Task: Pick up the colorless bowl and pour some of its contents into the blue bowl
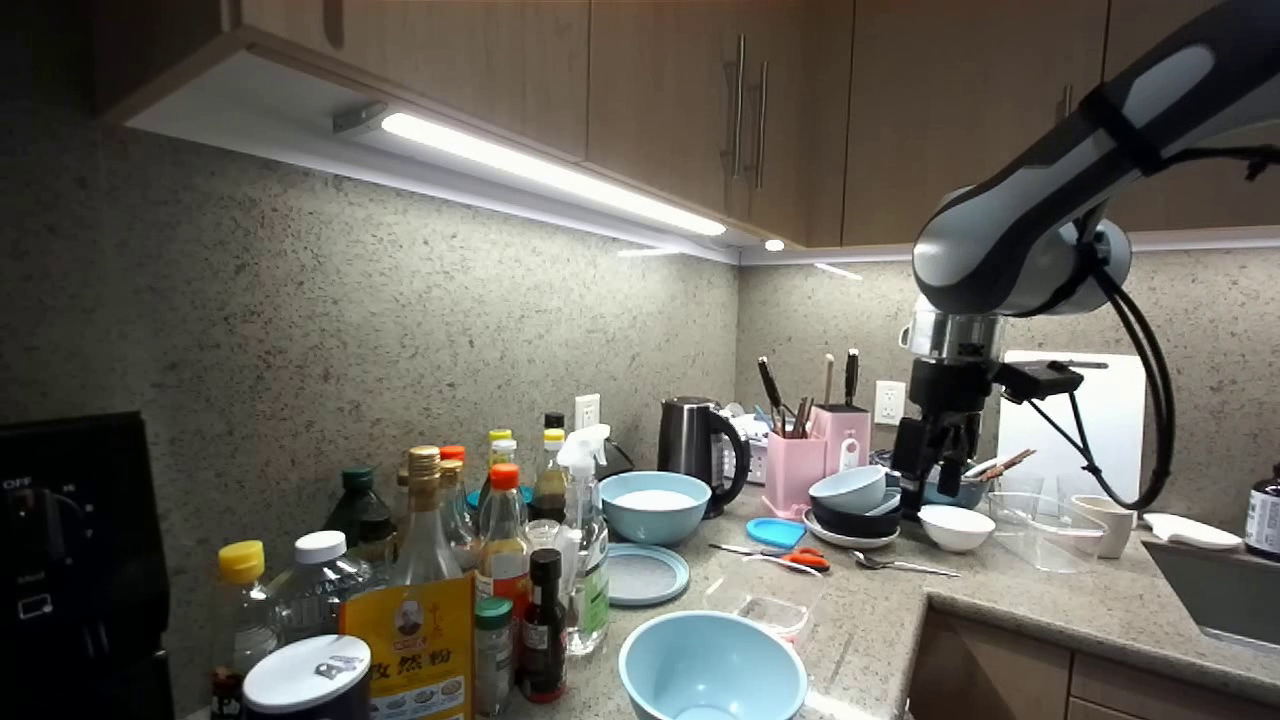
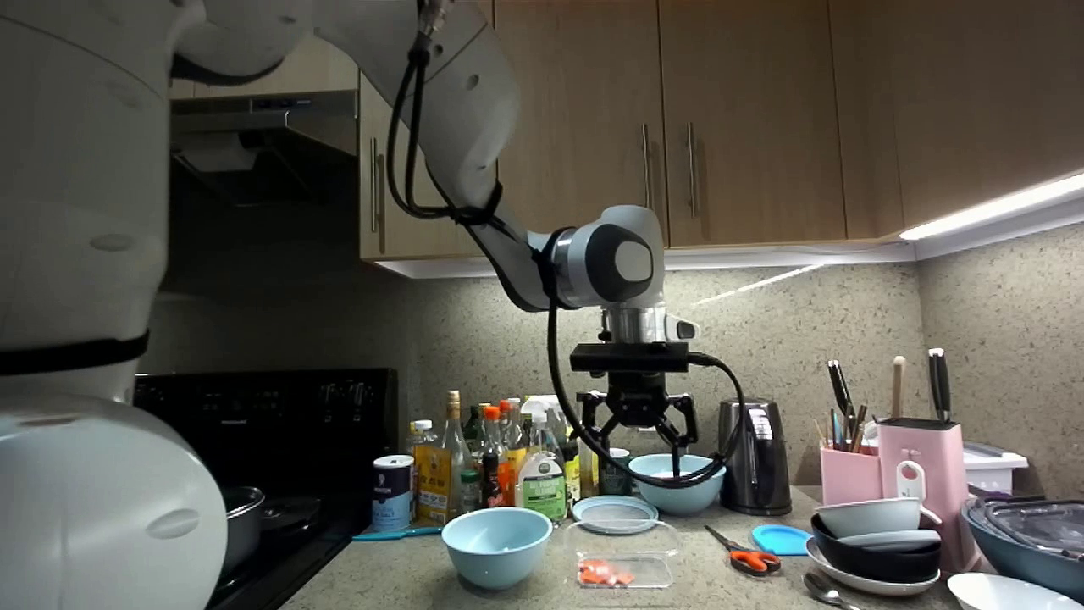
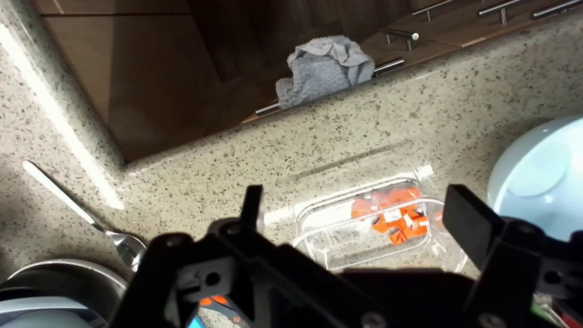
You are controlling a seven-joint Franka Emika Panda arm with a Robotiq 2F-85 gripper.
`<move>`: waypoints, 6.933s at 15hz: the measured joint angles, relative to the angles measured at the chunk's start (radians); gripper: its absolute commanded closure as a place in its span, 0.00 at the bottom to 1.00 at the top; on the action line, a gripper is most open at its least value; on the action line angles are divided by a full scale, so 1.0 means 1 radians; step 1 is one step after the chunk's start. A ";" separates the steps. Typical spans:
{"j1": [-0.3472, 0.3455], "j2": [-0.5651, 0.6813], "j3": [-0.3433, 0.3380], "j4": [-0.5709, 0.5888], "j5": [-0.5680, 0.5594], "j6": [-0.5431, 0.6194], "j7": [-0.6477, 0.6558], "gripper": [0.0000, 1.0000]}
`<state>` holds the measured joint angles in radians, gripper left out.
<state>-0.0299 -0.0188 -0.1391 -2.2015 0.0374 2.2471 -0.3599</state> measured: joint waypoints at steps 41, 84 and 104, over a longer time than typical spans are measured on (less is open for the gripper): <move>-0.048 0.678 0.104 0.647 -0.050 -0.014 0.125 0.00; -0.089 0.799 0.085 0.777 -0.058 -0.136 0.206 0.68; 0.001 0.735 0.078 0.823 -0.039 -0.072 0.535 0.98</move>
<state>-0.0293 0.7160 -0.0610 -1.3787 -0.0016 2.1747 0.1754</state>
